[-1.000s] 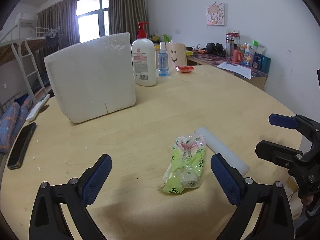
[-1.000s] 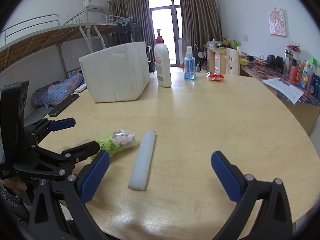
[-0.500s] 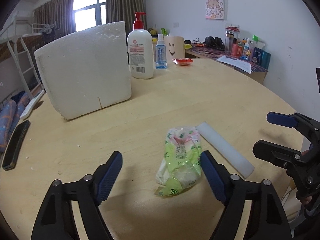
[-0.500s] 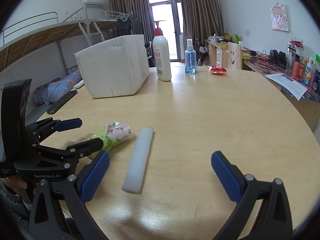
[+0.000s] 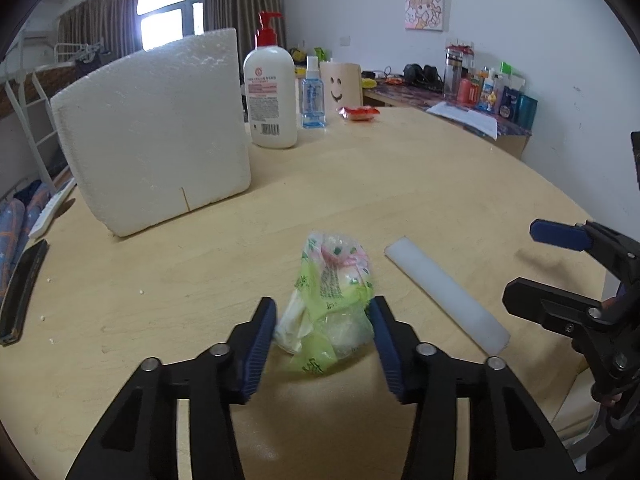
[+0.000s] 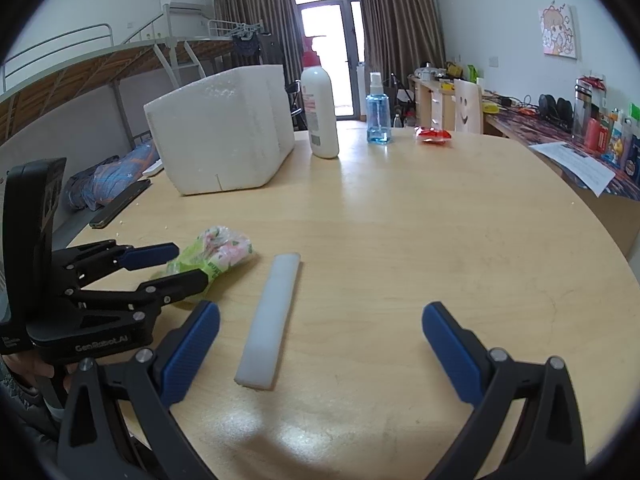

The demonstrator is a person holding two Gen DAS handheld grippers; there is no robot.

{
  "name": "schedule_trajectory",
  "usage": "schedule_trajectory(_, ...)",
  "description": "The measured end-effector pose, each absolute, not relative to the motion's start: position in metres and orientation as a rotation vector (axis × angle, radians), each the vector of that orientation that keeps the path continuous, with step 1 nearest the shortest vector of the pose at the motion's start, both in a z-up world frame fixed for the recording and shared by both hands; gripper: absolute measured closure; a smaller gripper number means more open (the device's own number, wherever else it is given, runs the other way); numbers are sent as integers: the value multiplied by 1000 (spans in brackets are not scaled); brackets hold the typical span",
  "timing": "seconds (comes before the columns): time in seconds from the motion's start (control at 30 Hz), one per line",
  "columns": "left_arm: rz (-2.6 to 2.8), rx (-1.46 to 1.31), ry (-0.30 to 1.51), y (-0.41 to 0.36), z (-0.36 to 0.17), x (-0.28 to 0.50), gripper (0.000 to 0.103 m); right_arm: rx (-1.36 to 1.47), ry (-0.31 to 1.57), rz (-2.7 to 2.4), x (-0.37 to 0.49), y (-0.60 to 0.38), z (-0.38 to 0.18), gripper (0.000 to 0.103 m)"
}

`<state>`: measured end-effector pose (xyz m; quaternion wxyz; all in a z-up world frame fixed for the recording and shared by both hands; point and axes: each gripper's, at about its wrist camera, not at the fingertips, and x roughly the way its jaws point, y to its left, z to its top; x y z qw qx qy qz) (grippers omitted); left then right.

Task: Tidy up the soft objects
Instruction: 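Approach the green-and-white packet and close the left tool on it, then grasp the white foam stick with the right tool while the left tool holds the packet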

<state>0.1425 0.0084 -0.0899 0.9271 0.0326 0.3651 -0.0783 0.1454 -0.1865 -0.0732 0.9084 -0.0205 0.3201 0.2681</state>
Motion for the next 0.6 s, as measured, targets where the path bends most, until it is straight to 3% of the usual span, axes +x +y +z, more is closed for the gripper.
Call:
schedule_trajectory(0.17,-174,60,758,10,-93,144,67,-47,669,557,146,-185,-76,1)
schedule_trajectory(0.6,-239,-10,752,16,-93,145,79,-78,702,564,149,-170,-83,1)
